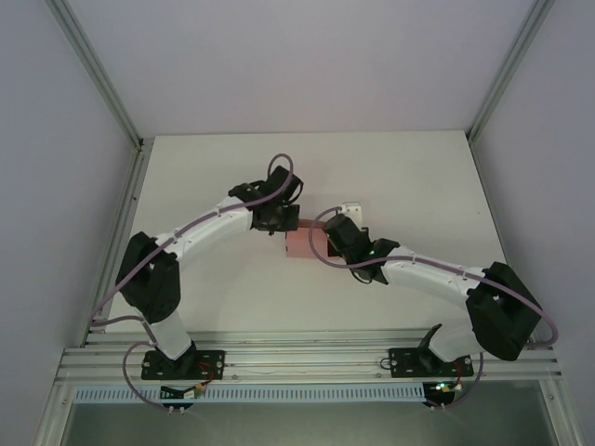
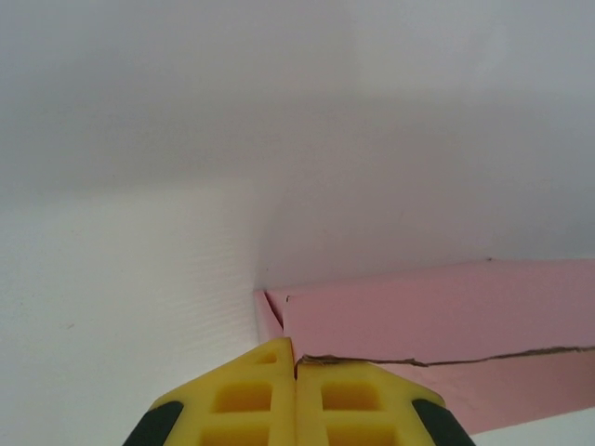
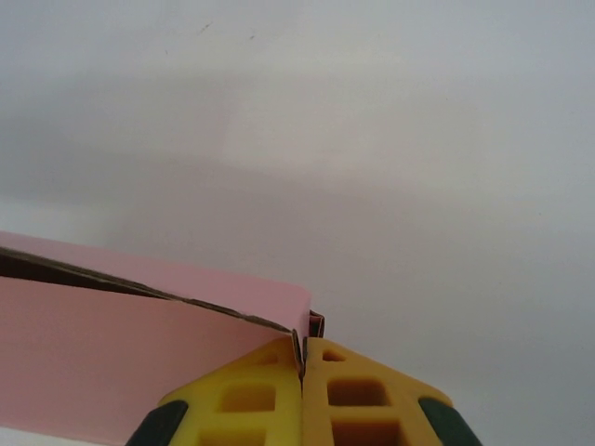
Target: Assemble paper box
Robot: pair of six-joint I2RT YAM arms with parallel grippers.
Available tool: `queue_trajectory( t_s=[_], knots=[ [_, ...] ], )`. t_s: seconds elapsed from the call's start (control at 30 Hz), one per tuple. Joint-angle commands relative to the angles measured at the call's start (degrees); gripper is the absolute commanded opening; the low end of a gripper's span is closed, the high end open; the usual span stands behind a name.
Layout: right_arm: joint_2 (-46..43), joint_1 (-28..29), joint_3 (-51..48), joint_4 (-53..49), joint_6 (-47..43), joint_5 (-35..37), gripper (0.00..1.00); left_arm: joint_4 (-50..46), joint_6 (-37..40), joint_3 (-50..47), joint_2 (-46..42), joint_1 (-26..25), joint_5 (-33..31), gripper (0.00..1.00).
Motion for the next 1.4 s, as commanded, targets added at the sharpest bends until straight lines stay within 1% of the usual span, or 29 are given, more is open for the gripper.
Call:
queue_trajectory(
  t_s=[0.0, 0.17, 0.23, 0.33, 0.43, 0.63, 0.7, 0.8, 0.83, 0.9, 0.97, 1.0, 1.07, 1.13, 1.17, 1.2, 1.23, 1.27, 1.3, 1.33, 1.37],
  knots=[
    [0.7, 1.1, -3.7, -2.5, 1.6, -3.0, 0.0, 4.9, -1.1, -9.2, -3.6, -2.0, -1.1, 0.0],
    [-1.0, 1.5, -6.3, 0.3, 2.0, -3.5, 0.0, 13.0, -1.3, -19.9, -9.0, -3.7, -1.0, 0.0],
    [-1.5, 1.8, -8.0, 2.6, 1.3, -3.8, 0.0, 15.4, -1.9, -22.9, -10.3, -4.1, -1.3, 0.02],
    [-2.0, 2.2, -11.2, 7.7, 0.1, -5.0, 0.0, 19.5, -2.8, -26.1, -10.1, -5.1, -0.7, 0.02],
    [-1.7, 2.3, -13.0, 9.5, 0.9, -5.2, 0.0, 22.7, -3.5, -28.6, -9.4, -6.0, -2.0, 0.0],
    [-0.8, 2.5, -16.6, 11.7, 0.8, -5.7, 0.0, 24.5, -3.0, -33.6, -11.5, -6.8, -1.0, 0.0],
    [0.3, 2.5, -17.9, 12.9, 1.0, -4.8, 0.0, 25.7, -3.0, -35.2, -12.8, -6.9, 0.1, 0.02],
    [1.4, 2.7, -18.5, 13.7, 1.9, -4.3, 0.0, 25.0, -4.1, -35.6, -14.7, -6.9, 0.5, 0.08],
    [1.4, 2.8, -18.5, 13.9, 1.7, -4.4, 0.0, 24.5, -4.1, -35.3, -15.2, -6.9, 0.6, 0.13],
    [1.3, 3.0, -18.3, 14.0, 1.3, -4.2, 0.0, 22.5, -4.2, -33.8, -16.2, -6.9, 0.1, 0.26],
    [1.0, 3.2, -17.8, 12.3, 1.8, -3.0, 0.0, 16.6, -5.1, -30.0, -16.1, -6.9, -1.3, 0.31],
    [0.8, 3.3, -17.7, 11.9, 1.8, -2.3, 0.0, 13.7, -5.8, -27.7, -15.9, -6.9, -1.6, 0.35],
    [0.4, 3.4, -17.9, 11.5, 2.0, -1.6, 0.0, 10.8, -6.8, -24.4, -16.0, -6.9, -0.2, 0.53],
    [-0.2, 3.6, -17.7, 10.8, 1.8, -1.6, 0.0, 10.7, -8.2, -23.1, -17.0, -6.9, 1.4, 0.58],
    [-0.5, 3.7, -17.6, 10.3, 1.7, -1.4, 0.0, 10.0, -9.3, -22.5, -17.5, -6.9, 1.2, 0.64],
    [-0.9, 3.9, -17.7, 10.3, 1.6, -1.1, 0.0, 8.6, -10.3, -21.6, -18.0, -6.8, 0.3, 0.73],
    [-1.3, 4.0, -18.0, 10.7, 1.5, -0.9, 0.0, 6.9, -11.7, -20.7, -18.4, -6.8, -0.9, 0.79],
    [-1.6, 4.1, -18.2, 11.3, 1.2, -0.9, 0.0, 5.4, -13.0, -19.9, -18.6, -6.5, -1.8, 0.83],
    [-1.9, 4.1, -18.2, 11.4, 1.1, -0.9, 0.0, 4.3, -14.3, -19.1, -19.0, -6.1, -2.1, 0.93],
    [-2.1, 4.1, -18.1, 11.4, 0.9, -1.1, 0.0, 3.8, -15.7, -18.6, -19.2, -5.6, -1.9, 1.0],
    [-2.3, 4.2, -18.0, 11.4, 0.5, -1.3, 0.0, 4.0, -17.2, -18.3, -19.2, -4.9, -1.2, 1.0]
  ],
)
